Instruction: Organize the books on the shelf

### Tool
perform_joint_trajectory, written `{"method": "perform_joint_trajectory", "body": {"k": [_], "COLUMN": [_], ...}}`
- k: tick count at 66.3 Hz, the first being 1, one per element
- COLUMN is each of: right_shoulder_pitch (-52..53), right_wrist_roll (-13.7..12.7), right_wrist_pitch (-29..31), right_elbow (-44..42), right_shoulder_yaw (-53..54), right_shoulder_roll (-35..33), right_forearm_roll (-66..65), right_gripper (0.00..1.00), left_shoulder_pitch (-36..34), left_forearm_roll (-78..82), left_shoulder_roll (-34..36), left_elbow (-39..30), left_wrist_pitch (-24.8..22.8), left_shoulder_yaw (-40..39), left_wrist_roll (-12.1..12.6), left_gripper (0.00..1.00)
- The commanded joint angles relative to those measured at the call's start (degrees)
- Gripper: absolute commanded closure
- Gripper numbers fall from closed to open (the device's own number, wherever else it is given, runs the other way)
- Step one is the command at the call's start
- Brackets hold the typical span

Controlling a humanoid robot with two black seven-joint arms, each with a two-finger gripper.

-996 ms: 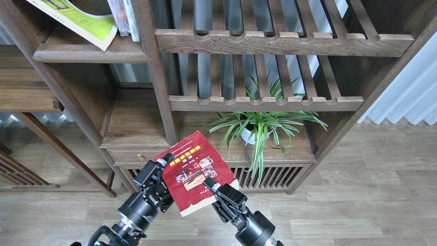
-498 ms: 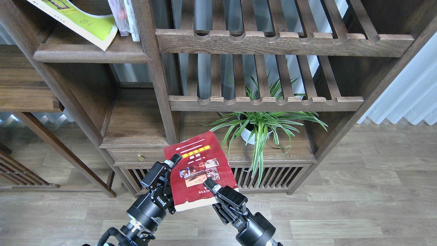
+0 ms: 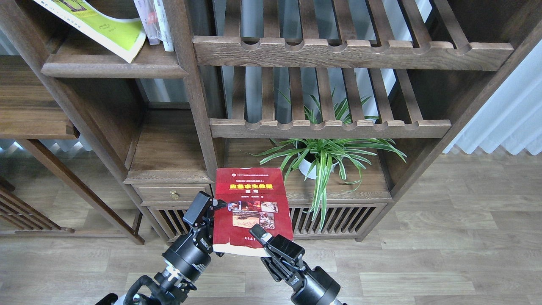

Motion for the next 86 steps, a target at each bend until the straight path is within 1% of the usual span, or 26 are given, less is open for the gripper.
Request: {"method": "perform_joint_trajectory", "body": {"k": [1,6,12,44,59,82,86], "right_shoulder_pitch": [-0.4,-0.4,-0.4,-0.4,-0.4,-0.4,-0.4], "right_wrist_roll": [-0.1,-0.1,-0.2,-0.2,-0.6,-0.8,-0.8], "right_wrist_pitch": [0.0,0.0,0.0,0.0,0.0,0.0,0.0], "right_elbow": [0.0,0.0,0.0,0.0,0.0,0.0,0.0], "right_shoulder_yaw": [0.0,0.0,0.0,0.2,-0.1,-0.7,-0.7], "right_shoulder_roll": [-0.1,-0.2,-0.3,-0.5,-0.4,-0.6,-0.6], "right_forearm_roll": [-0.1,-0.1,-0.2,-0.2,-0.4,-0.4,-0.4], "right_gripper": [0.87,0.87,0.87,0.87,0.87,0.87,0.87], "left_shoulder_pitch": [-0.3,-0.3,-0.3,0.2,-1.1,-2.9,-3.1], "left_forearm_roll": [0.0,0.0,0.1,0.0,0.1,0.1,0.3], "left_shoulder_roll": [-0.2,-0.3,-0.5,-0.2,-2.1,-2.1,-2.1], "left_elbow": [0.8,0.9,1.2,0.4,0.9,1.1,1.0], "left_wrist_pitch": [0.0,0.0,0.0,0.0,0.0,0.0,0.0], "left_shoulder_yaw": [0.0,-0.1,-0.4,-2.5,-2.1,-2.1,-1.9], "left_wrist_roll": [-0.4,-0.4,-0.6,-0.9,-0.9,-0.8,-0.4], "left_gripper": [0.06,0.01,0.0,0.0,0.0,0.0,0.0]}}
